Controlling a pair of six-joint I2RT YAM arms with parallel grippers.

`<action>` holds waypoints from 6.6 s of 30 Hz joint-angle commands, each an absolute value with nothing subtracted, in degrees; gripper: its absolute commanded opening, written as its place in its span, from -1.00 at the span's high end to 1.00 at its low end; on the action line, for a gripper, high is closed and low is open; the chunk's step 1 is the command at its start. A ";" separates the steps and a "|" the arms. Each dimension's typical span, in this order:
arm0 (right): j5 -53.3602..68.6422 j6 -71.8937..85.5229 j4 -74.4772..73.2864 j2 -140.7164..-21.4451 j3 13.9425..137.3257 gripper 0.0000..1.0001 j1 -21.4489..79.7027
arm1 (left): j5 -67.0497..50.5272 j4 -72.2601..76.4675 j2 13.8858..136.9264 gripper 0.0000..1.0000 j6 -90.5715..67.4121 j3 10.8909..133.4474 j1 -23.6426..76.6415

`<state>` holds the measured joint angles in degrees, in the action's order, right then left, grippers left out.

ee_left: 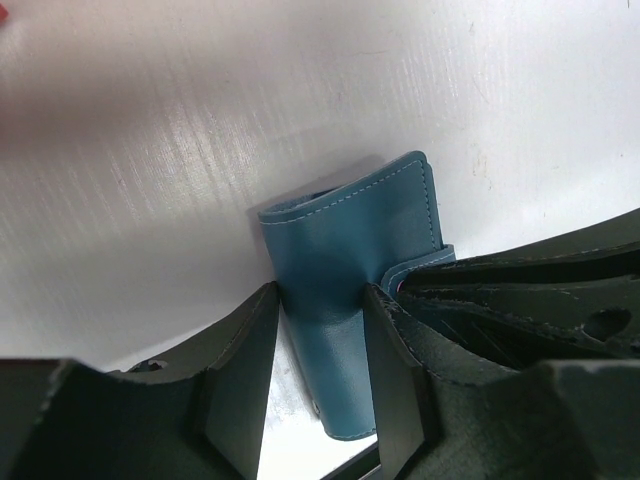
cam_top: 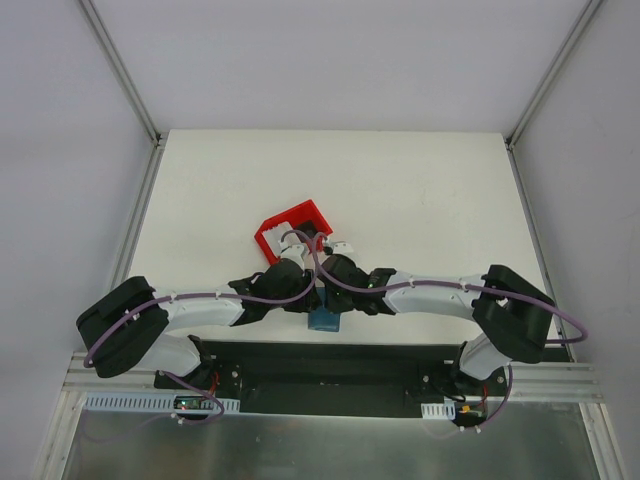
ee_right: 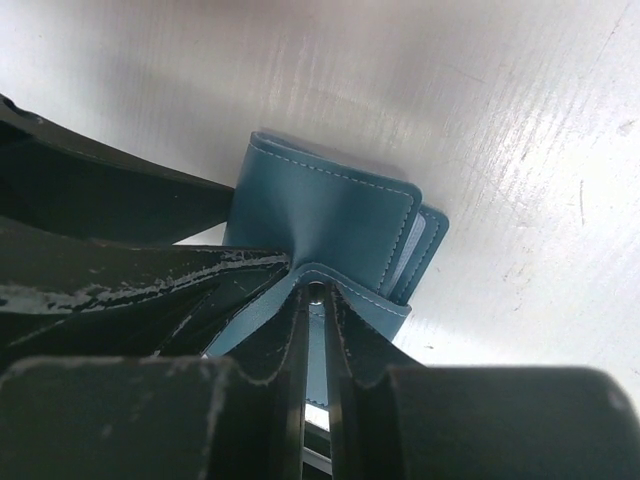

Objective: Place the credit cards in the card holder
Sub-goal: Close the card holder at the center of the board, then reset both arms

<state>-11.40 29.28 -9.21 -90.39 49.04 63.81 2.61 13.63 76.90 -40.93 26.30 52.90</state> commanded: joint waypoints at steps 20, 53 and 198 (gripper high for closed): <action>-15.55 25.49 -23.28 -98.78 50.89 0.85 64.51 | 3.16 5.98 76.82 0.22 -39.99 23.47 53.53; -15.65 23.99 -14.33 -81.21 46.76 0.38 63.37 | 5.19 5.71 73.47 -0.08 -39.55 23.99 53.61; -25.59 0.53 -10.91 -42.98 25.59 -0.93 16.71 | 31.98 -12.66 38.57 -0.98 -32.35 23.64 22.06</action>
